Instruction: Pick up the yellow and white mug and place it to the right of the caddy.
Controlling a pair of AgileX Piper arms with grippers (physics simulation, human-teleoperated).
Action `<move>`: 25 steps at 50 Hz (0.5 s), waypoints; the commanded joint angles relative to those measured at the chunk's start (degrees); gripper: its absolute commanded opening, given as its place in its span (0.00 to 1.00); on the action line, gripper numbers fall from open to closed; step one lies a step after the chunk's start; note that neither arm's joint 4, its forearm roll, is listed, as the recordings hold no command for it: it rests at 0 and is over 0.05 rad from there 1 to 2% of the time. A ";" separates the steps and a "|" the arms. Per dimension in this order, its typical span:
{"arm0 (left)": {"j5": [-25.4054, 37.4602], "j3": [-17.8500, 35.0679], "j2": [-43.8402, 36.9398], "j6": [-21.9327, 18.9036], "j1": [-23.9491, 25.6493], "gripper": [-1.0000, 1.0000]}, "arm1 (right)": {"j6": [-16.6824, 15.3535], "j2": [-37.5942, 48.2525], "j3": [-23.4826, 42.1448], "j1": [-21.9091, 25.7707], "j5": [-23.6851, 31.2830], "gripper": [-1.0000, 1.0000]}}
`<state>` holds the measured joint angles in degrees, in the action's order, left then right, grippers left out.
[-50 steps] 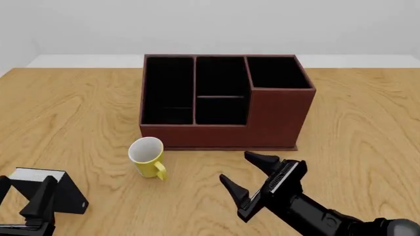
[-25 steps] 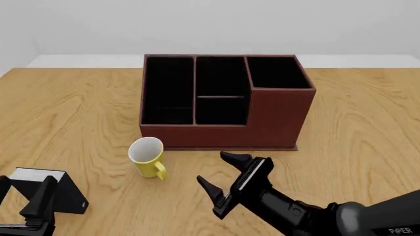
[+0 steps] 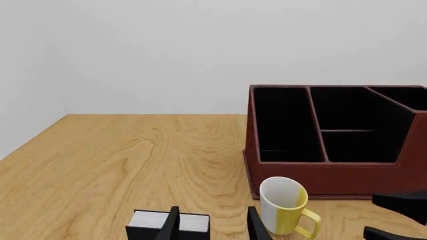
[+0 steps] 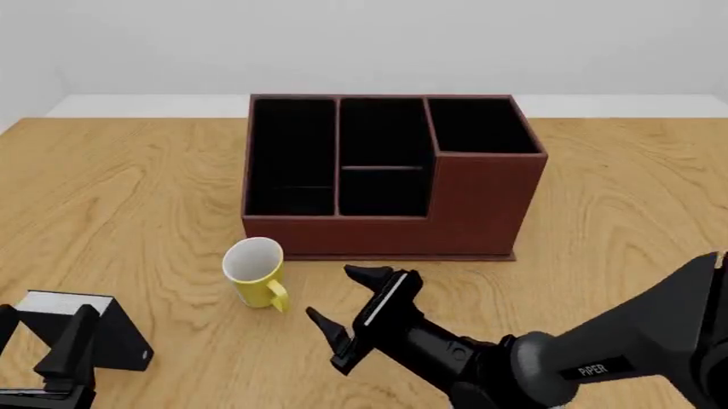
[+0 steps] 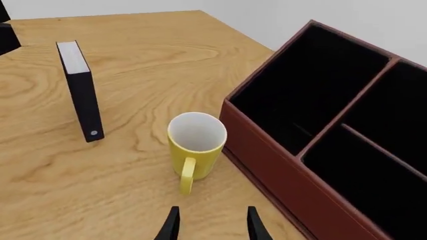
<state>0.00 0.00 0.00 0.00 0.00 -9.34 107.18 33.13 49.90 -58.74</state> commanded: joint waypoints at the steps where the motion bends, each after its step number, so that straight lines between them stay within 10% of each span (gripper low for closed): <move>1: 0.00 0.00 0.00 0.00 0.00 1.00 | 0.06 4.56 4.62 0.66 1.14 1.00; 25: 0.00 0.00 0.00 0.00 0.00 1.00 | 1.59 11.84 13.67 2.17 3.68 1.00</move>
<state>0.00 0.00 0.00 0.00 0.00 -8.19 116.06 43.34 51.52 -56.04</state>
